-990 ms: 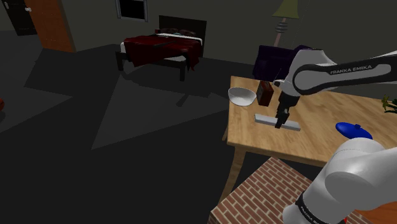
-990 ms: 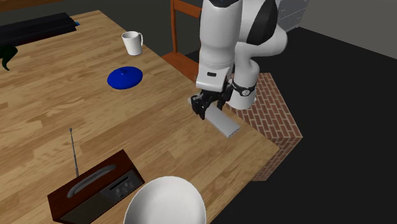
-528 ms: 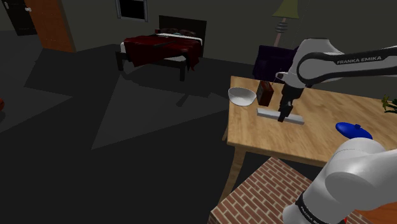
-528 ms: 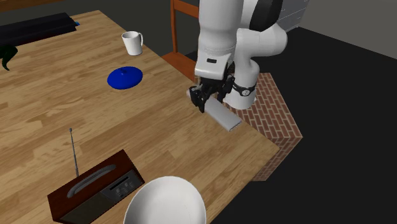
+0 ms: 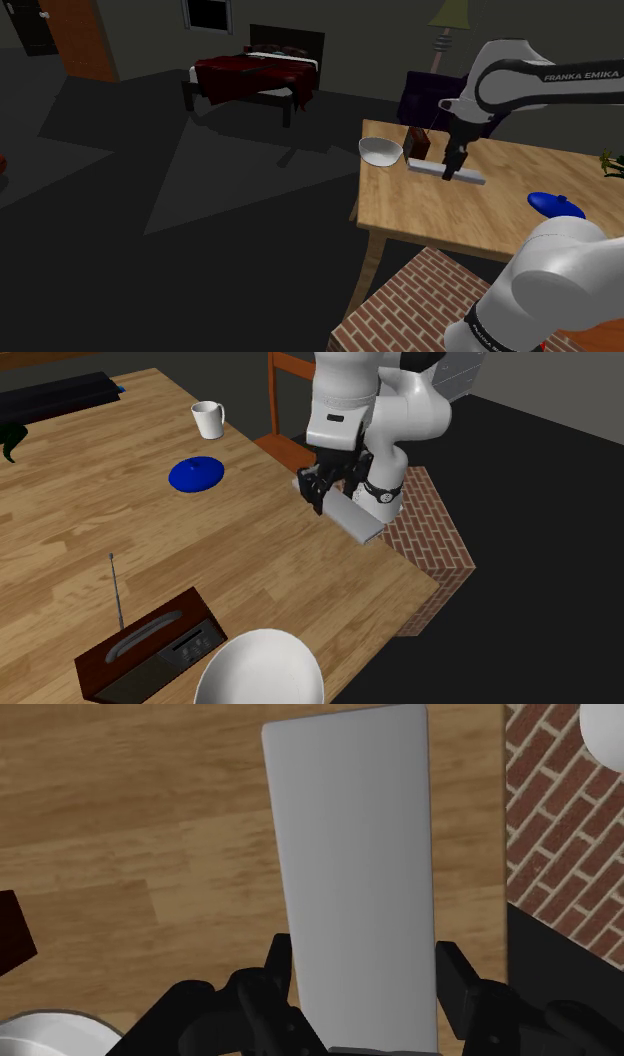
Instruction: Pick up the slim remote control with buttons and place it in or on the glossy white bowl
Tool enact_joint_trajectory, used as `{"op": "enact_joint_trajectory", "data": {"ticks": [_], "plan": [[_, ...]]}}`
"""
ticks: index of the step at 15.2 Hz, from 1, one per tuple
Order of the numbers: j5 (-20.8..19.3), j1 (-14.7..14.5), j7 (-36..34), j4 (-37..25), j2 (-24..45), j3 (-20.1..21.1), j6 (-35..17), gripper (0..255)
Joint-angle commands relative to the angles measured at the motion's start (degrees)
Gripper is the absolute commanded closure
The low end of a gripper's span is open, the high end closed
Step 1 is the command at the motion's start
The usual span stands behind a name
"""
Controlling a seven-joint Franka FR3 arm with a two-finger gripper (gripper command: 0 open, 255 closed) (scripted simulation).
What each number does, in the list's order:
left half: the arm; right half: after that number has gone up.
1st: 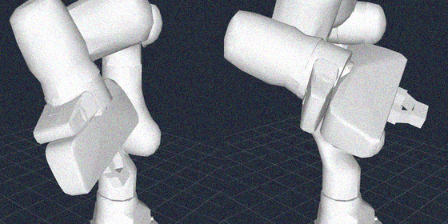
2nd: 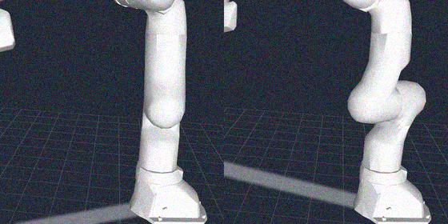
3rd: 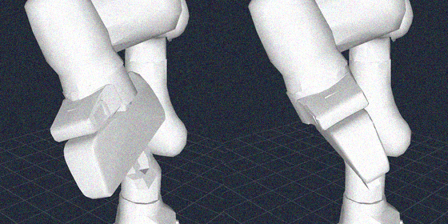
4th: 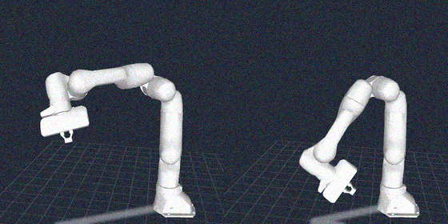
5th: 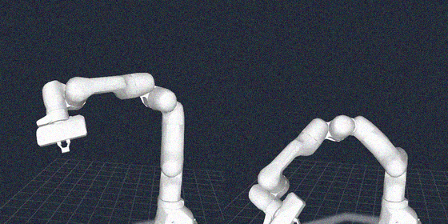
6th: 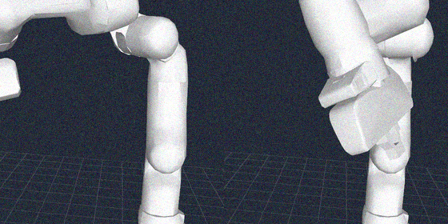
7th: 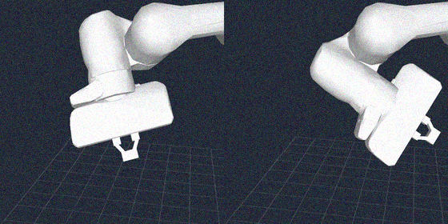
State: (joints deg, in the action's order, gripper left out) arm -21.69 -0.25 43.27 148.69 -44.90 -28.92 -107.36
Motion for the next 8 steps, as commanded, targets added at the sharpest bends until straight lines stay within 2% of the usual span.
{"op": "enact_joint_trajectory", "data": {"ticks": [1,8], "plan": [[0.6,-1.1,0.3,-2.2,2.7,-0.7,-0.6,255],[6.0,-8.0,4.3,-15.7,20.9,-6.8,-5.9,255]]}}
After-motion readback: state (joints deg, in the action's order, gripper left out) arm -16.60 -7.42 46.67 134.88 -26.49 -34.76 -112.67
